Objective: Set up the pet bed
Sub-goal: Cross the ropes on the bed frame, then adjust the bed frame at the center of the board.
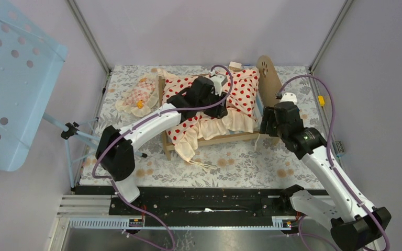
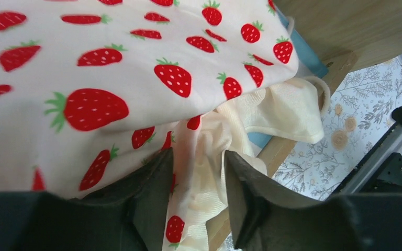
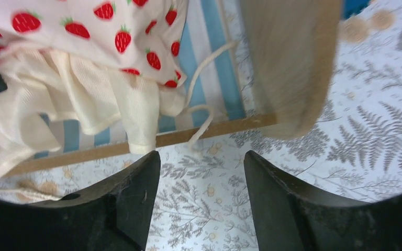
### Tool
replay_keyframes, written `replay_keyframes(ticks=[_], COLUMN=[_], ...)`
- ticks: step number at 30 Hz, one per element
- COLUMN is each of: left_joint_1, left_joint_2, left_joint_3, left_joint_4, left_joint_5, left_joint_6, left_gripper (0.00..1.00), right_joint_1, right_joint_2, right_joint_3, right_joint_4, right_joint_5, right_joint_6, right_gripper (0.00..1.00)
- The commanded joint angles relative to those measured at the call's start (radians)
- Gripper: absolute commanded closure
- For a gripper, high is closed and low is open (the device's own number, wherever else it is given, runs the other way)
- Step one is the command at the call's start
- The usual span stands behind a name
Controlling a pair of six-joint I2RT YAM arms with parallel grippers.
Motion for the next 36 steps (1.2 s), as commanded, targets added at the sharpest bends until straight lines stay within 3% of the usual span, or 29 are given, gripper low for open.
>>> replay_keyframes(ticks=[1, 6, 17, 24, 32, 36], left_joint_1=[-0.001, -0.001, -0.002, -0.006, -0.008, -0.010], left_joint_2=[-0.101, -0.185, -0.411, -0.509, -0.623, -0.671], left_joint_3=[0.027, 0.029, -0.200, -0.317, -0.398, -0.418], left_joint_4=[0.014, -0.013, 0.000, -0.005, -0.028, -0.048], left_joint_5=[0.002, -0.030, -0.059, -0.079, -0.085, -0.097], left_joint_6=[-0.016, -0.024, -0.071, -0.096, -0.113, -0.095], left_gripper=[0.53, 0.42, 0.38, 0.38, 0.38, 0.38], right_joint_1=[-0.005, -0.018, -0.213, -0.270, -0.273, -0.273], right_joint_2=[-0.028, 0.063, 0.267, 0.330, 0.368, 0.392], right_joint_3=[0.119, 0.228, 0.310, 0.288, 0.265, 0.296], right_joint_4=[0.021, 0.034, 0.081, 0.131, 0.209, 0.191], right_joint_5=[0.143, 0.262, 0.049, 0.004, -0.162, -0.206], right_joint_6=[-0.012, -0.102, -0.216, -0.231, -0.171, -0.125], right_gripper=[0.30, 0.14, 0.14, 0.33, 0.58, 0.79])
